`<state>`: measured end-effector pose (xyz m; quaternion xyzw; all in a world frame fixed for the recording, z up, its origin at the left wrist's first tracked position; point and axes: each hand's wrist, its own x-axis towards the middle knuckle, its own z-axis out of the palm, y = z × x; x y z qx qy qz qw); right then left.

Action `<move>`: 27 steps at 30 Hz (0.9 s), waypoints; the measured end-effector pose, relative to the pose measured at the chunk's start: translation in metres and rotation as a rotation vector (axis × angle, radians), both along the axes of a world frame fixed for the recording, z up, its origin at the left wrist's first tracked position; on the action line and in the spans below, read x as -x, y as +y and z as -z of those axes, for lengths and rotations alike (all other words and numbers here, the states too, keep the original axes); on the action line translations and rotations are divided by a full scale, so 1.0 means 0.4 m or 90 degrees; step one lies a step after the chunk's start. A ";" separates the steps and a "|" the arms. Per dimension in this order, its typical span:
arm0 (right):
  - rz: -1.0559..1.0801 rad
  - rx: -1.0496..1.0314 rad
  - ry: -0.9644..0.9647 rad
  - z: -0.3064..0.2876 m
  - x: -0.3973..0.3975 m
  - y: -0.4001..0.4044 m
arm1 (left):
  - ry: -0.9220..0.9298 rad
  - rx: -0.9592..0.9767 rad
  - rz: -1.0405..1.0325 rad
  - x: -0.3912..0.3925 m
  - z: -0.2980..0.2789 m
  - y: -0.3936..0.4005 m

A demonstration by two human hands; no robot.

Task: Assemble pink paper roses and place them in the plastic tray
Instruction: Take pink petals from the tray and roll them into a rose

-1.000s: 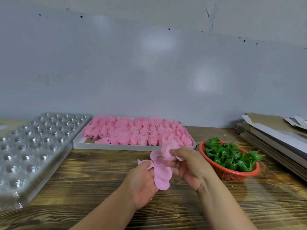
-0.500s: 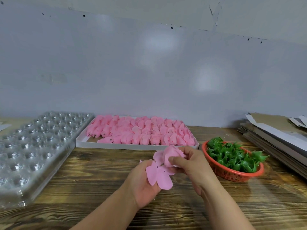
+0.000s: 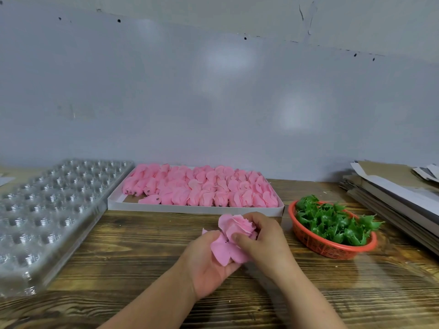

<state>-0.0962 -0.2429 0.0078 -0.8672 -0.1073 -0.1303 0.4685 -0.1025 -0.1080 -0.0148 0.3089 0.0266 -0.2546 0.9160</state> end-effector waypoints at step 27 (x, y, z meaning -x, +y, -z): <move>-0.037 0.074 -0.051 0.014 0.011 0.013 | -0.013 0.009 -0.033 -0.002 0.007 -0.011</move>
